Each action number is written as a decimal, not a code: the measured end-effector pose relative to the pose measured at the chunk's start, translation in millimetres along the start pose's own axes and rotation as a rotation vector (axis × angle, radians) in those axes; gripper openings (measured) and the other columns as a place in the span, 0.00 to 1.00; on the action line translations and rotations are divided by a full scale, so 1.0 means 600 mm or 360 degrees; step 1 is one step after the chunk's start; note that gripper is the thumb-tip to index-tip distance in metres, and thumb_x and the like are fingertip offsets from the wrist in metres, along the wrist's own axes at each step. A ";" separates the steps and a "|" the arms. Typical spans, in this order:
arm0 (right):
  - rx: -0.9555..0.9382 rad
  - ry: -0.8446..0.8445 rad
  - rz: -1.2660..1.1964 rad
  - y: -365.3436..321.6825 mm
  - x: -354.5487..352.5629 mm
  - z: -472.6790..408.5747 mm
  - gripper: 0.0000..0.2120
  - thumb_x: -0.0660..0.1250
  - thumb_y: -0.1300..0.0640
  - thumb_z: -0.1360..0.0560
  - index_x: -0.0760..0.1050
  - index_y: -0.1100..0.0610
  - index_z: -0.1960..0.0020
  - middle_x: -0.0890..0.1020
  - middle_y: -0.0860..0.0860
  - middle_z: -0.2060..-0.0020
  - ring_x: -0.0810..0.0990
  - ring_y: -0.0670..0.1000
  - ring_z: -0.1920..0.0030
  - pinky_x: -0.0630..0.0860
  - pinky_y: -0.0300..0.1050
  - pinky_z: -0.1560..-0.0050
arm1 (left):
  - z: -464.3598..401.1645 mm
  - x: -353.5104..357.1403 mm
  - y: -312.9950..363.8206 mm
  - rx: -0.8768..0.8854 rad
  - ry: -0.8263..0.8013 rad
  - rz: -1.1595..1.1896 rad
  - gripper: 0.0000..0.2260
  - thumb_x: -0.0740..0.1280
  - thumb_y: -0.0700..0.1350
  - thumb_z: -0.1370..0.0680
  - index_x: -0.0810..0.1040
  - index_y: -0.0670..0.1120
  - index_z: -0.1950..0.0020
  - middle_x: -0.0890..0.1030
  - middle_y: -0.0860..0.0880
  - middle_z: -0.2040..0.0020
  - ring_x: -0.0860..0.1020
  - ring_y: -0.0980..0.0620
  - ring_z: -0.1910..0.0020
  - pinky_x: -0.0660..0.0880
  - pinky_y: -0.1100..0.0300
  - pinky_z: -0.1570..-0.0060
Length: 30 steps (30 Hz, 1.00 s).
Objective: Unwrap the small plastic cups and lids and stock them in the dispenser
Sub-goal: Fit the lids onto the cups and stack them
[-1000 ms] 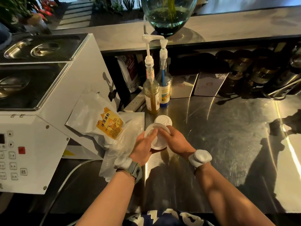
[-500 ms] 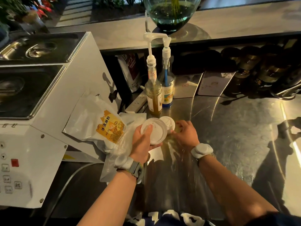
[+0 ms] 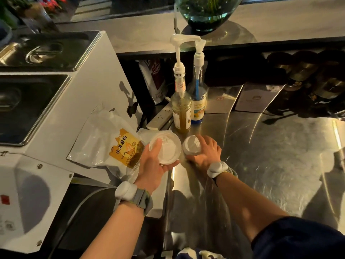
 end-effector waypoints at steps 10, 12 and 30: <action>0.0018 0.0020 -0.0045 -0.008 0.006 0.006 0.37 0.69 0.37 0.29 0.62 0.48 0.25 0.67 0.55 0.28 0.64 0.61 0.27 0.53 0.61 0.24 | -0.002 -0.010 0.002 0.0037 0.0040 -0.0110 0.14 0.65 0.49 0.17 0.74 0.48 0.32 0.77 0.40 0.35 0.79 0.37 0.39 0.81 0.35 0.48; 0.0014 0.0027 -0.0033 -0.006 0.005 0.011 0.36 0.70 0.38 0.29 0.63 0.49 0.26 0.66 0.56 0.28 0.64 0.61 0.28 0.57 0.61 0.25 | -0.003 -0.013 0.002 0.0045 0.0064 -0.0125 0.15 0.65 0.50 0.18 0.74 0.49 0.32 0.76 0.40 0.35 0.79 0.37 0.38 0.81 0.34 0.47; 0.0159 0.0019 -0.0919 -0.055 -0.063 0.058 0.29 0.80 0.46 0.33 0.70 0.47 0.39 0.76 0.50 0.43 0.78 0.53 0.45 0.80 0.51 0.43 | 0.013 -0.018 -0.020 0.0112 0.0158 -0.0315 0.19 0.65 0.55 0.19 0.72 0.49 0.31 0.76 0.41 0.35 0.79 0.38 0.39 0.84 0.44 0.57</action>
Point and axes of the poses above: each hand's wrist, its own z-axis away from the middle knuckle, its own x-axis out of the palm, y = z × x, the point moved 1 cm from there along -z, towards the middle knuckle
